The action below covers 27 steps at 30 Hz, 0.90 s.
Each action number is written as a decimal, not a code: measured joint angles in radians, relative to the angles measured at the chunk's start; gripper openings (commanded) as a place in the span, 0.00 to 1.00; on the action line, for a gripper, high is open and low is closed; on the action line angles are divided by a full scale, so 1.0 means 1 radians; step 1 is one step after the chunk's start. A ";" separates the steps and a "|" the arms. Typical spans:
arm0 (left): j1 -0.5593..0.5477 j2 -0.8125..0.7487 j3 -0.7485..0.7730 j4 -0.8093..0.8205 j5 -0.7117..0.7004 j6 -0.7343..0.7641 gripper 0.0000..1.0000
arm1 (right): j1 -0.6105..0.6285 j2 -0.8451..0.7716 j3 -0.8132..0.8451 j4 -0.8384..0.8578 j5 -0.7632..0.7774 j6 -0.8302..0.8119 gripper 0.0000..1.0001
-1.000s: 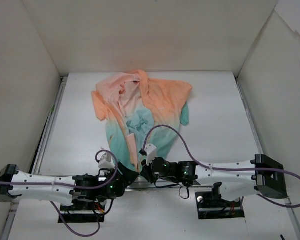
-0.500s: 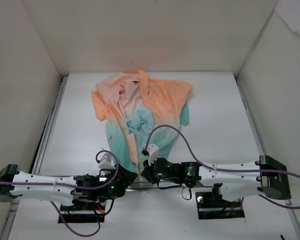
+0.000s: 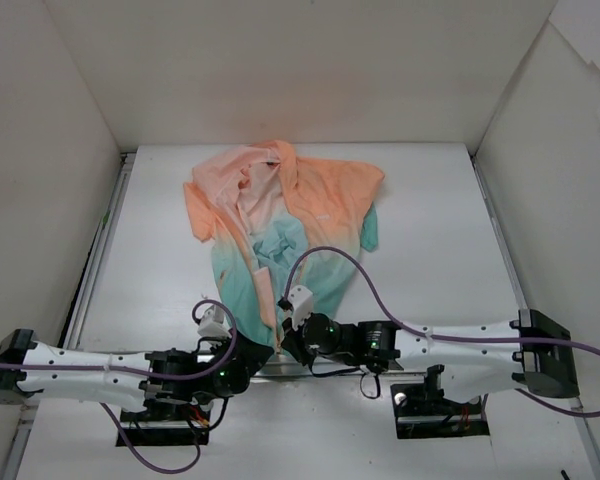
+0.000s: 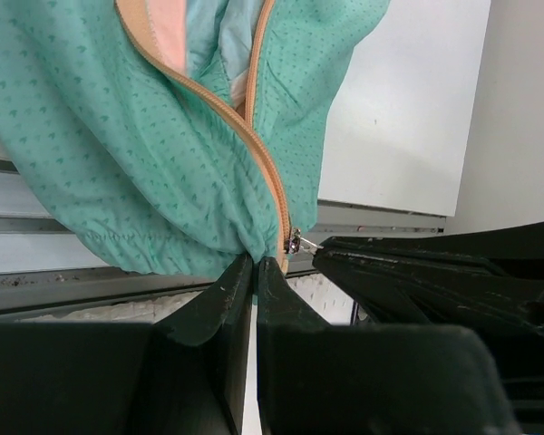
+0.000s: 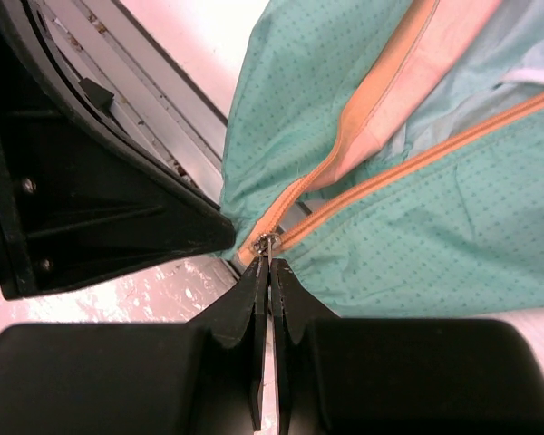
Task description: Zip up the jacket
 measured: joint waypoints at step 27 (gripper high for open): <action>-0.008 -0.173 -0.004 -0.024 0.039 0.303 0.00 | -0.335 0.190 -0.021 0.216 -0.315 -0.064 0.37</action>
